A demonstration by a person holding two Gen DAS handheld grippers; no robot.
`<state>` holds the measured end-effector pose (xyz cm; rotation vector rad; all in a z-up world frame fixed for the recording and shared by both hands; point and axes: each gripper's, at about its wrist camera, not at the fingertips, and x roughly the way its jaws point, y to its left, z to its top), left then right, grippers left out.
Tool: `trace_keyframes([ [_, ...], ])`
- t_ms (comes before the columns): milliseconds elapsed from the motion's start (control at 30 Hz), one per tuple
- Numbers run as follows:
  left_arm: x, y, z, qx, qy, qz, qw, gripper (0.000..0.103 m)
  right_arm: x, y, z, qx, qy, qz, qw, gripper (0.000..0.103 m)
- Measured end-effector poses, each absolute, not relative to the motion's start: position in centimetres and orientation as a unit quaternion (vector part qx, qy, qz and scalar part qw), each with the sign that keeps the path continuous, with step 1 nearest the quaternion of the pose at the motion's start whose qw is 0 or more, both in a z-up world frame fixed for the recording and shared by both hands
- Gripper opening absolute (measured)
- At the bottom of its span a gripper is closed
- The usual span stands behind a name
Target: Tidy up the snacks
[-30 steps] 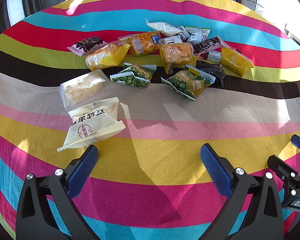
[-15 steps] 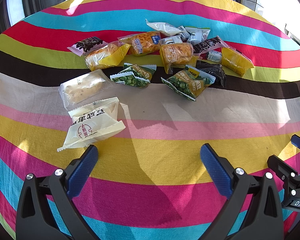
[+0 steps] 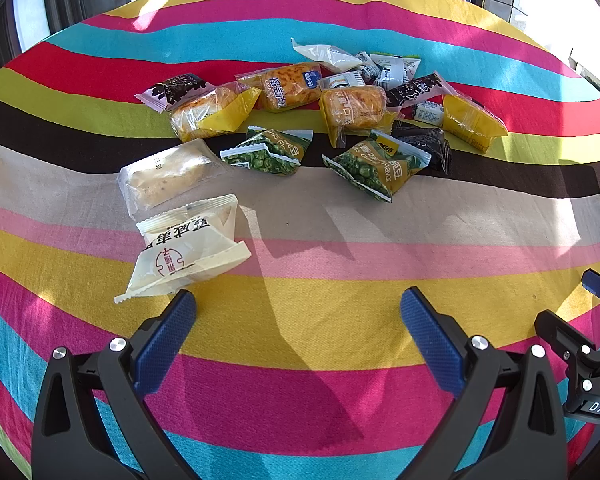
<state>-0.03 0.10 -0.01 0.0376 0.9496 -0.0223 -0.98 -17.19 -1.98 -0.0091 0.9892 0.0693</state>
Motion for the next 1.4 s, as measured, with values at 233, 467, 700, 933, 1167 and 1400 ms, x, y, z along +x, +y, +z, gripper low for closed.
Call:
trace_keyframes([
  [233, 0.0, 0.1, 0.0, 0.018, 0.457, -0.011, 0.889, 0.102, -1.0, -17.2, -2.0, -0.004, 0.475, 0.033, 0.88, 0.099],
  [467, 0.0, 0.1, 0.0, 0.018, 0.457, -0.011, 0.889, 0.102, -1.0, -17.2, -2.0, -0.004, 0.475, 0.033, 0.88, 0.099],
  [700, 0.0, 0.1, 0.0, 0.019, 0.457, -0.01, 0.889, 0.102, -1.0, -17.1, -2.0, -0.005, 0.475, 0.032, 0.879, 0.099],
  [933, -0.2, -0.1, 0.1, 0.014, 0.457, 0.0, 0.889, 0.102, -1.0, -17.0, -2.0, -0.004, 0.475, 0.032, 0.879, 0.099],
  [1167, -0.2, -0.2, 0.1, 0.014, 0.457, 0.0, 0.889, 0.102, -1.2, -16.9, -1.7, -0.004, 0.475, 0.033, 0.879, 0.099],
  [1400, -1.1, 0.6, 0.4, 0.005, 0.463, -0.026, 0.886, 0.102, -0.8, -16.7, -1.5, -0.023, 0.494, 0.065, 0.867, 0.099],
])
